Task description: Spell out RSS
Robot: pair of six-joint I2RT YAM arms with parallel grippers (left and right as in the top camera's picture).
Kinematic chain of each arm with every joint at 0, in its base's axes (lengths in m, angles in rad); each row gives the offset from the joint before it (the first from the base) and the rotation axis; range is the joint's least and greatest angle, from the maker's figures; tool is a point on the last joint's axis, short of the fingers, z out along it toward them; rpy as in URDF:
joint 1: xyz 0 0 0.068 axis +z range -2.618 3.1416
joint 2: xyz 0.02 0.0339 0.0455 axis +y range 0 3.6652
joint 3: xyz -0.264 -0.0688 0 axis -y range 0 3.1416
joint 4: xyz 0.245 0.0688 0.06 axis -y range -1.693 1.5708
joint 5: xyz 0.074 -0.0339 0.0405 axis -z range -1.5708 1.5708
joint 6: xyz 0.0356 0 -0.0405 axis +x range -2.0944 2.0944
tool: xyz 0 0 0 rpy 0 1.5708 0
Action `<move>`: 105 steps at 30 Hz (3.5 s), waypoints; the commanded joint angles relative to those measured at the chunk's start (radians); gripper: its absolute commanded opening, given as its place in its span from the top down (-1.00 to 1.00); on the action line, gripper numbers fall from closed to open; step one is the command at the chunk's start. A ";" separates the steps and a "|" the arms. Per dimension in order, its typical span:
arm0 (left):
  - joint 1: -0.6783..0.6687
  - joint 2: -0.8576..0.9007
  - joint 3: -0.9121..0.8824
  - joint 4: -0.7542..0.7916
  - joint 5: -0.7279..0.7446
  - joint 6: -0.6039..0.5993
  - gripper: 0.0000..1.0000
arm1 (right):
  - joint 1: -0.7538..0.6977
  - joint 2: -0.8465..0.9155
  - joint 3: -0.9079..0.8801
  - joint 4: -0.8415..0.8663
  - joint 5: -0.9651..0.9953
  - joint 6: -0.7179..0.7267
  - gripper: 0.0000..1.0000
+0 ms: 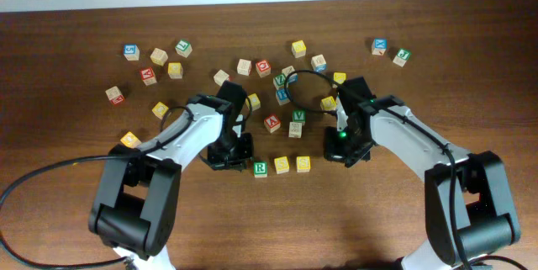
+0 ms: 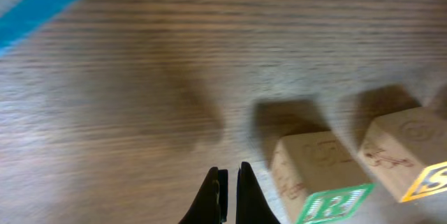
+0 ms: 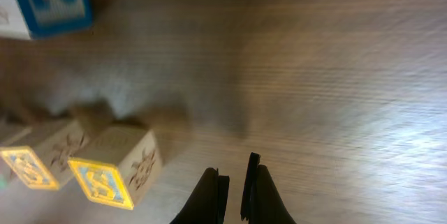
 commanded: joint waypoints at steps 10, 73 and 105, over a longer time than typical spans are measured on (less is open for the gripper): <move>-0.018 -0.002 -0.079 0.100 0.112 -0.053 1.00 | 0.046 0.016 -0.043 0.076 -0.110 -0.005 0.91; -0.259 -0.121 -0.111 0.063 -0.001 -0.148 1.00 | -0.139 0.068 -0.043 0.101 0.103 0.066 -0.97; -0.164 -0.134 -0.105 0.150 -0.133 -0.127 1.00 | -0.051 0.016 0.047 -0.097 -0.029 -0.066 0.50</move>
